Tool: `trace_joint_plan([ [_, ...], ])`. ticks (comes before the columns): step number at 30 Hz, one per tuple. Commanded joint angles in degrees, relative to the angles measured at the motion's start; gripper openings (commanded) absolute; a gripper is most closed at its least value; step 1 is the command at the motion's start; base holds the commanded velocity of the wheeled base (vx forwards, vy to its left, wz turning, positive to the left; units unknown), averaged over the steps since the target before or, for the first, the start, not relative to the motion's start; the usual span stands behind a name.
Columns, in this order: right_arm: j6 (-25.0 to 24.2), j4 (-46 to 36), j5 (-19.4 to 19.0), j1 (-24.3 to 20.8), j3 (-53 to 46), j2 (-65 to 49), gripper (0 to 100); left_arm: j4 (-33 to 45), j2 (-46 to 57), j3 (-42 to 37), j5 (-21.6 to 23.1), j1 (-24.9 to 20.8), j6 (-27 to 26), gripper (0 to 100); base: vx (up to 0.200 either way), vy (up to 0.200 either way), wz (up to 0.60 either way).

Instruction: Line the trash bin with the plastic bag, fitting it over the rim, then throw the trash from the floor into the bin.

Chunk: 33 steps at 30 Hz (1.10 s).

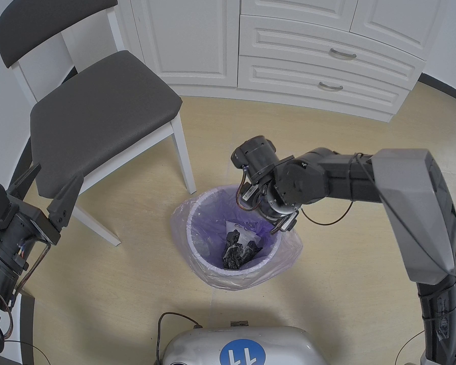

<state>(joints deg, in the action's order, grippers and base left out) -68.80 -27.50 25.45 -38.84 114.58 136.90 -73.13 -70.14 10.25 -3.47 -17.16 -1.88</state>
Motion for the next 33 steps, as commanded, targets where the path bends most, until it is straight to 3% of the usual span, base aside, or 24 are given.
trace_joint_plan([
  [1,3.0,-0.1,2.9,0.8,-1.6,-5.9,100,0.0,-2.2,-1.7,-0.3,-2.8,0.0,100,0.0,0.0,0.0],
  [7,9.0,2.4,4.3,2.4,-9.9,-11.3,100,0.0,-5.3,-3.6,-0.4,-5.5,0.1,100,0.0,0.0,0.0],
  [13,18.9,14.4,4.3,2.5,-25.2,-18.4,100,0.0,-11.9,-6.5,-0.4,-8.3,0.6,100,0.0,0.0,0.0],
  [15,27.3,25.7,4.2,3.2,-37.0,-23.8,100,-0.2,-20.6,-7.0,-0.6,-9.9,2.8,100,0.0,0.0,0.0],
  [16,27.8,26.4,4.2,3.2,-37.6,-24.1,100,-0.2,-21.2,-6.9,-0.6,-10.0,3.0,100,0.0,0.0,0.0],
  [17,35.1,37.4,3.8,4.6,-46.1,-27.7,100,-1.0,-28.1,-5.9,-2.2,-10.1,5.5,100,0.0,0.0,0.0],
  [20,46.4,55.6,3.0,7.2,-58.0,-31.7,100,-1.0,-38.8,-2.3,-5.3,-8.9,6.0,100,0.0,0.0,0.0],
  [24,59.0,76.4,0.3,10.5,-68.3,-34.3,100,-1.0,-46.9,1.8,-5.4,-7.0,5.5,100,0.0,0.0,0.0],
  [28,65.5,87.6,-2.3,12.9,-72.9,-34.0,100,-0.2,-54.1,8.8,-5.5,-4.3,5.5,100,0.0,0.0,0.0],
  [33,66.6,89.2,-2.3,13.3,-73.4,-34.5,100,3.2,-62.3,19.1,-5.8,-1.7,5.0,100,0.0,0.0,0.0],
])
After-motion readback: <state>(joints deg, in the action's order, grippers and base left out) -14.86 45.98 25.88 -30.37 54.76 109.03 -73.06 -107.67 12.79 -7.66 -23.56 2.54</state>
